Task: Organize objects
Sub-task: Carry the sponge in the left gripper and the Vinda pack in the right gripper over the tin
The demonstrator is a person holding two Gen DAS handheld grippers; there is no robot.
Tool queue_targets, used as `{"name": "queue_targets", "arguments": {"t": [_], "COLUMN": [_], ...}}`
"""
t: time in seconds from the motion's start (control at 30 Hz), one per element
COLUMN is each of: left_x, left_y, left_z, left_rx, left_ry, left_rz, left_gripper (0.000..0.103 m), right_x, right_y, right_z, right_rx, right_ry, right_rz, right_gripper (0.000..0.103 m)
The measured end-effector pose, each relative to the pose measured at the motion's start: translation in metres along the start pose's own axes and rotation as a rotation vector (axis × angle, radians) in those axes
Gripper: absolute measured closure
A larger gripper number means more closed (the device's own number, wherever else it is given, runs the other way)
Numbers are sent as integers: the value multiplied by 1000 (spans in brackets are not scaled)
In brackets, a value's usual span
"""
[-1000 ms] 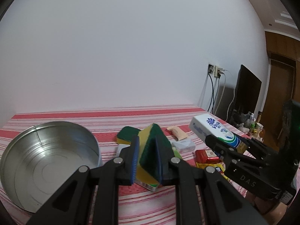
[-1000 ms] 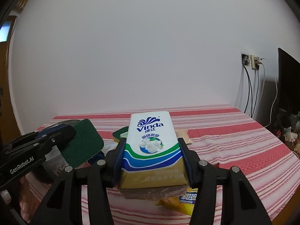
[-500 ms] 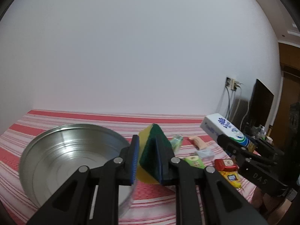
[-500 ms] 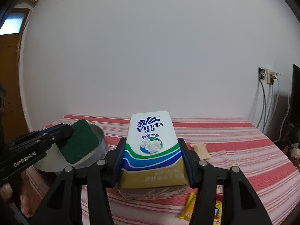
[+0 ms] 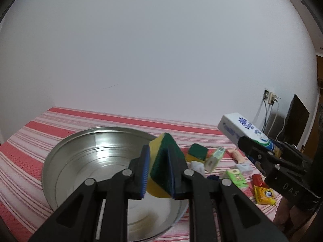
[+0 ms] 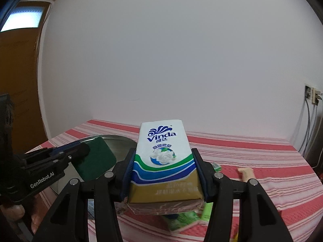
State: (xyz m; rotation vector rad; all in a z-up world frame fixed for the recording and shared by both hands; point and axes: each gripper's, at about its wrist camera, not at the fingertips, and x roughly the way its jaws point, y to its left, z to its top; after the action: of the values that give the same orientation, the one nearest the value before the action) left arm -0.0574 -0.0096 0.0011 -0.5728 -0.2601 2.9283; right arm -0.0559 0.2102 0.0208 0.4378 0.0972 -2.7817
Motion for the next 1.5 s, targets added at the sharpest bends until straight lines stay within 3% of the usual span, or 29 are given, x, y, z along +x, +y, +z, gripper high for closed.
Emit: {"name": "queue_targets", "arguments": {"t": [0.53,1.5], "left_x": [8,49], "left_y": [48,75], "left_z": [-1,-1], "left_rx": [-55,-15], "left_ry": [33,129], "left_rz": [114,224], "left_gripper": [88,88], "right_x": [57,123], "right_y": [39,64], "right_z": [18,8], "right_rx": [-65,-87], "right_ry": [67,204], "right_rz": [99,167], "right_gripper": [48,48]}}
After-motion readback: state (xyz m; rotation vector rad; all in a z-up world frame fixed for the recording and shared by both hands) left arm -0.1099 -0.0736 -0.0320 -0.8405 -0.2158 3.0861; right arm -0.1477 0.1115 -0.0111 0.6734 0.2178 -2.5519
